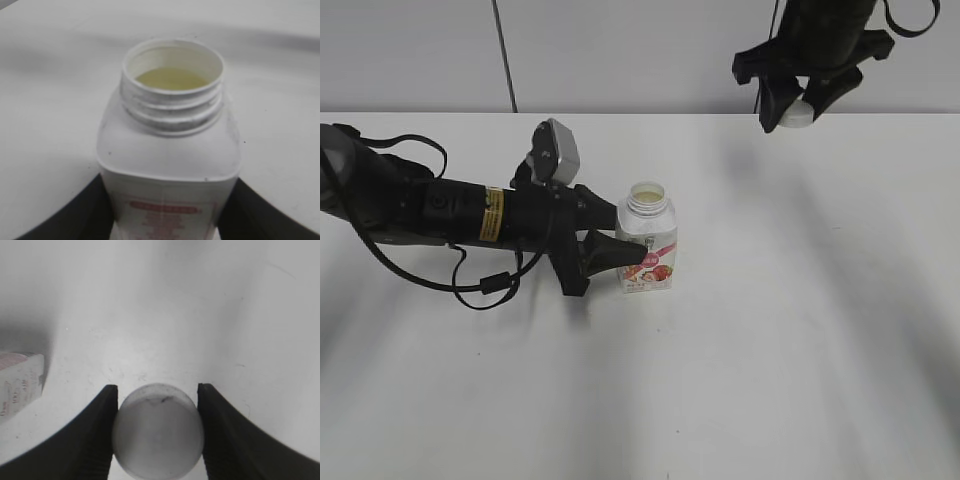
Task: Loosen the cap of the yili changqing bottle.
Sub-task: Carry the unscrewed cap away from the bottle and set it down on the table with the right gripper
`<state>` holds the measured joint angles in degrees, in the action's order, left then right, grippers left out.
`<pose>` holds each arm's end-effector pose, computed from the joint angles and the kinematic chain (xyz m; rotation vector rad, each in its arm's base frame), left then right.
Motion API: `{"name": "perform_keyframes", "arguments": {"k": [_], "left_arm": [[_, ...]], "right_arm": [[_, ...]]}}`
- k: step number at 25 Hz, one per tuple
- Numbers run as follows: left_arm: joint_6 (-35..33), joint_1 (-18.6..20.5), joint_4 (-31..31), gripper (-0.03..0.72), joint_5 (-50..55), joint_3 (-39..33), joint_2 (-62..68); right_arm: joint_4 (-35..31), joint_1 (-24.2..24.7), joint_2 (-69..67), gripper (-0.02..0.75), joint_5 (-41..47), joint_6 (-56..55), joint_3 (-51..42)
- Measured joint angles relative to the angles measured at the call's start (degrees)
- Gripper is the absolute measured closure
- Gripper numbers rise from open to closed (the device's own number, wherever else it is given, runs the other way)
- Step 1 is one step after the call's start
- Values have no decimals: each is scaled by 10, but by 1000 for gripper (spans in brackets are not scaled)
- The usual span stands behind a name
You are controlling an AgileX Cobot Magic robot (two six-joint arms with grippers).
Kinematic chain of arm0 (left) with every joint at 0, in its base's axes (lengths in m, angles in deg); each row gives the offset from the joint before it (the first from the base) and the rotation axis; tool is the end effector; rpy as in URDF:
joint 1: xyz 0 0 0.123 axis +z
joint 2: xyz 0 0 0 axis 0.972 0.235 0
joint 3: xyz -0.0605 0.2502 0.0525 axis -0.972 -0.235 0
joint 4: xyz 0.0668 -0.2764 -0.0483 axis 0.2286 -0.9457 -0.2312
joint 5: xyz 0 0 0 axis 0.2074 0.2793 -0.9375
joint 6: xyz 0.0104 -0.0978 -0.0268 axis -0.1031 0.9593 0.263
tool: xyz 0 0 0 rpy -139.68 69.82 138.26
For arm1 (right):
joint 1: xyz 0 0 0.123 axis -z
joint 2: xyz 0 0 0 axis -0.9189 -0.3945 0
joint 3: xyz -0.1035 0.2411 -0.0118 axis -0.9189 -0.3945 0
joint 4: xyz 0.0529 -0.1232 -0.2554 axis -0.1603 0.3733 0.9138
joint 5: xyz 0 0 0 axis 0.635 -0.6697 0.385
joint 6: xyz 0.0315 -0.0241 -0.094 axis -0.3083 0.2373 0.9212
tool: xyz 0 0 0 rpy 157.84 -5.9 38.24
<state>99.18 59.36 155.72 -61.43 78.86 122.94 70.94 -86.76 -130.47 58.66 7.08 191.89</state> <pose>0.3562 -0.1944 0.0341 1.3556 1.6402 -0.8590 0.4474 0.1635 0.2273 -0.4977 2.8375 0.0774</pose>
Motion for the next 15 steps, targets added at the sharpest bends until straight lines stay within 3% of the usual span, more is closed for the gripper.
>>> {"name": "perform_keyframes", "arguments": {"k": [7,15], "left_arm": [[0,0,0,319,0,0,0],[0,0,0,319,-3,0,0]], "right_arm": [[-8,33,8,353,-18,0,-105],[-45,38,8,353,-215,0,-283]]}}
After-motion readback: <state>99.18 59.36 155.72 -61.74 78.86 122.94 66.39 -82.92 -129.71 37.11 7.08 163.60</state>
